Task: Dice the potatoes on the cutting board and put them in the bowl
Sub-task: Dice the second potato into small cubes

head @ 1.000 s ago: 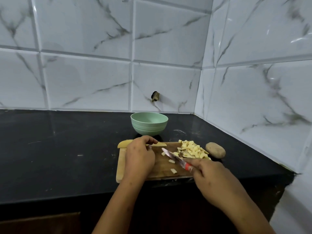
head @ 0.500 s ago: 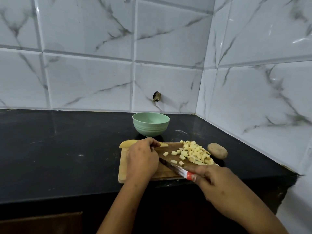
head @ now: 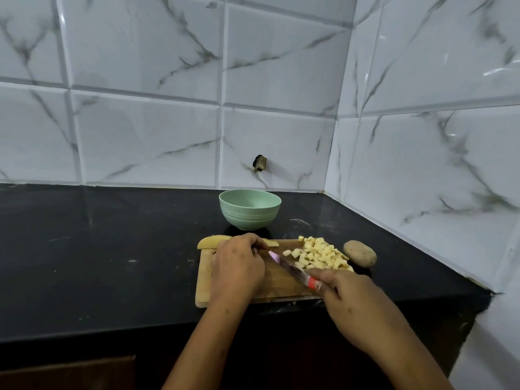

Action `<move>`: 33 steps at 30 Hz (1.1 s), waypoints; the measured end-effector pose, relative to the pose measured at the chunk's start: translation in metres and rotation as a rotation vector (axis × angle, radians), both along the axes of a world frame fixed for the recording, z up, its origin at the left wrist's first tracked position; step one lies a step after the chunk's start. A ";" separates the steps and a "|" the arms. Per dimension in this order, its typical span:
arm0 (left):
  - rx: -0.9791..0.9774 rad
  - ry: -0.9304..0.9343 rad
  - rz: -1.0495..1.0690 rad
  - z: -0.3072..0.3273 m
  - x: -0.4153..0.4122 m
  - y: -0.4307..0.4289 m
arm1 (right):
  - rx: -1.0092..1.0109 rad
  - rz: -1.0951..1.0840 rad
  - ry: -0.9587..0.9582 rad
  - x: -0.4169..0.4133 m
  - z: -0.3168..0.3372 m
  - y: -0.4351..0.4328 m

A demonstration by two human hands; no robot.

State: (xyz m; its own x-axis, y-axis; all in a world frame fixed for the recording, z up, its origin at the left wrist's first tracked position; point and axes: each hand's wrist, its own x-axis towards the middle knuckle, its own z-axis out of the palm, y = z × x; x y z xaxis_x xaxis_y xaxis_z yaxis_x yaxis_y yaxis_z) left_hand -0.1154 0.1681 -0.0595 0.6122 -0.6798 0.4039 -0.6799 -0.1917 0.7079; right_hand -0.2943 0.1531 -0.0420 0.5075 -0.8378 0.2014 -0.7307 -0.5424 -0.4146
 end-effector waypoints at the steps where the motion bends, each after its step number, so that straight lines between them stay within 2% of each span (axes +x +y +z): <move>1: -0.002 -0.008 -0.002 -0.001 0.000 -0.001 | -0.030 -0.051 0.023 0.000 0.001 -0.002; 6: 0.108 -0.133 -0.030 0.004 0.002 -0.002 | -0.142 -0.229 0.077 -0.007 0.012 -0.013; 10: 0.254 -0.323 -0.059 0.014 0.010 -0.004 | -0.138 -0.193 0.008 -0.013 0.013 -0.014; 14: 0.433 -0.481 -0.114 0.030 0.019 -0.019 | 0.012 -0.104 0.002 -0.008 0.006 -0.008; 18: 0.531 -0.566 -0.168 0.032 0.025 -0.032 | -0.067 -0.183 0.016 -0.011 0.007 -0.013; 28: 0.395 -0.658 -0.159 0.024 0.020 -0.035 | -0.159 -0.245 0.033 -0.011 0.009 -0.011; 33: 0.345 -0.675 -0.188 0.022 0.022 -0.033 | -0.128 -0.172 0.074 -0.004 0.009 0.003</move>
